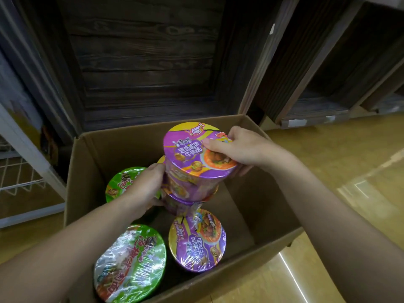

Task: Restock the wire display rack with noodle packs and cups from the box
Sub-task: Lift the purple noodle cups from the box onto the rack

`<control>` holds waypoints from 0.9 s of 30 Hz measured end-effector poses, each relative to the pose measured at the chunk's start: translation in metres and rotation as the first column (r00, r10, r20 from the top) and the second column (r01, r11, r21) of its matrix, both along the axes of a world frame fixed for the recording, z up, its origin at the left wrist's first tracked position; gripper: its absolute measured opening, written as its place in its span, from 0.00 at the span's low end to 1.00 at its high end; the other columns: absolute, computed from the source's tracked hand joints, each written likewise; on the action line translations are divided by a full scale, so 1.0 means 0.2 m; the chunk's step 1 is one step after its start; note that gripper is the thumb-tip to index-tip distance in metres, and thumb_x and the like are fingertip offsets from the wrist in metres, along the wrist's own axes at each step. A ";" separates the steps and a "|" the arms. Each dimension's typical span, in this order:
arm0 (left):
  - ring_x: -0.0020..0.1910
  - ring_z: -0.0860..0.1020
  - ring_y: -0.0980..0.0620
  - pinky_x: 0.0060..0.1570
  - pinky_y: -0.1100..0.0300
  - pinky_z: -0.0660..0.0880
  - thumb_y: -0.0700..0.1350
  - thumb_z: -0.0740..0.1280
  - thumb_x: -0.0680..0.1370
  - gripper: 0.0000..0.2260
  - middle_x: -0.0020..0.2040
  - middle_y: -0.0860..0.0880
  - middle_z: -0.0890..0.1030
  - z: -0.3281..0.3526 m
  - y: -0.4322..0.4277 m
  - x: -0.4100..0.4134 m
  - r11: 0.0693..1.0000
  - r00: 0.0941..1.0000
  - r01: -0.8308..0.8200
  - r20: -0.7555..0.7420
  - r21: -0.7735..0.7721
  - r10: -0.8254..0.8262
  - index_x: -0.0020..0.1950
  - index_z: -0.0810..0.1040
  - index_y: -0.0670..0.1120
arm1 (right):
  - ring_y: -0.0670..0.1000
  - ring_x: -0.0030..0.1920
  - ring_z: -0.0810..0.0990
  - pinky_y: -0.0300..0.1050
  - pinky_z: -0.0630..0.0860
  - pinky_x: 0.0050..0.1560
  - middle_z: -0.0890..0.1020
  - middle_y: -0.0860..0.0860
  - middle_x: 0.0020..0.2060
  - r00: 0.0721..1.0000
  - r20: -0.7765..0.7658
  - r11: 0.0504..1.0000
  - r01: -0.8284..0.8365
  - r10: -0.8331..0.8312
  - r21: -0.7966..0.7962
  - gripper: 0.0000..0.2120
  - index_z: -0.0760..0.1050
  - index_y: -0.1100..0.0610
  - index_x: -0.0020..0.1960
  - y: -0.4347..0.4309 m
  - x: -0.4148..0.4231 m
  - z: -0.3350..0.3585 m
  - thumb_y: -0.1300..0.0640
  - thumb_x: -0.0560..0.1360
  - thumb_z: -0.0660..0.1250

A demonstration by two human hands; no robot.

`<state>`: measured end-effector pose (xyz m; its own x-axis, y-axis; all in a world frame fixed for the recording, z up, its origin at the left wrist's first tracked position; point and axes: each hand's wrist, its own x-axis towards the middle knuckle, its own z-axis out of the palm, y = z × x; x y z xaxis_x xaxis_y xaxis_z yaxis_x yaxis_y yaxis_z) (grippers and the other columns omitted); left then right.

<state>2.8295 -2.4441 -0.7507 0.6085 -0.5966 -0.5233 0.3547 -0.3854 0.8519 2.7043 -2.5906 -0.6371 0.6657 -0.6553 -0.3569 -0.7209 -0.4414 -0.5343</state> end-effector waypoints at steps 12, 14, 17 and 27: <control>0.48 0.78 0.50 0.40 0.53 0.76 0.47 0.56 0.83 0.09 0.52 0.46 0.81 0.02 0.01 -0.01 0.998 0.999 0.032 -0.008 0.049 -0.032 0.58 0.75 0.53 | 0.49 0.43 0.86 0.45 0.83 0.40 0.86 0.52 0.43 0.984 0.172 0.972 -0.009 -0.033 0.234 0.25 0.81 0.59 0.49 -0.10 -0.11 -0.03 0.38 0.67 0.71; 0.49 0.78 0.49 0.41 0.52 0.76 0.48 0.57 0.82 0.10 0.54 0.42 0.81 0.03 0.01 -0.02 0.997 0.999 0.048 -0.010 0.063 -0.048 0.61 0.75 0.52 | 0.47 0.40 0.86 0.42 0.82 0.37 0.86 0.51 0.41 0.985 0.172 0.974 -0.005 -0.034 0.226 0.21 0.81 0.58 0.48 -0.07 -0.09 -0.05 0.39 0.70 0.70; 0.61 0.74 0.47 0.50 0.44 0.76 0.52 0.57 0.82 0.14 0.63 0.46 0.75 0.08 0.01 -0.01 0.994 0.998 0.068 0.010 0.087 -0.069 0.67 0.72 0.51 | 0.47 0.44 0.85 0.46 0.82 0.44 0.85 0.48 0.44 0.986 0.158 0.978 0.015 -0.048 0.208 0.25 0.80 0.54 0.51 -0.05 -0.10 -0.06 0.33 0.70 0.64; 0.64 0.73 0.45 0.62 0.30 0.67 0.66 0.56 0.78 0.20 0.58 0.55 0.77 0.21 0.01 -0.03 0.996 0.987 0.035 -0.152 -0.085 -0.047 0.66 0.72 0.61 | 0.59 0.69 0.71 0.74 0.53 0.71 0.78 0.53 0.66 0.759 0.287 0.497 0.055 -0.584 0.866 0.32 0.77 0.47 0.63 0.03 -0.08 -0.37 0.27 0.72 0.53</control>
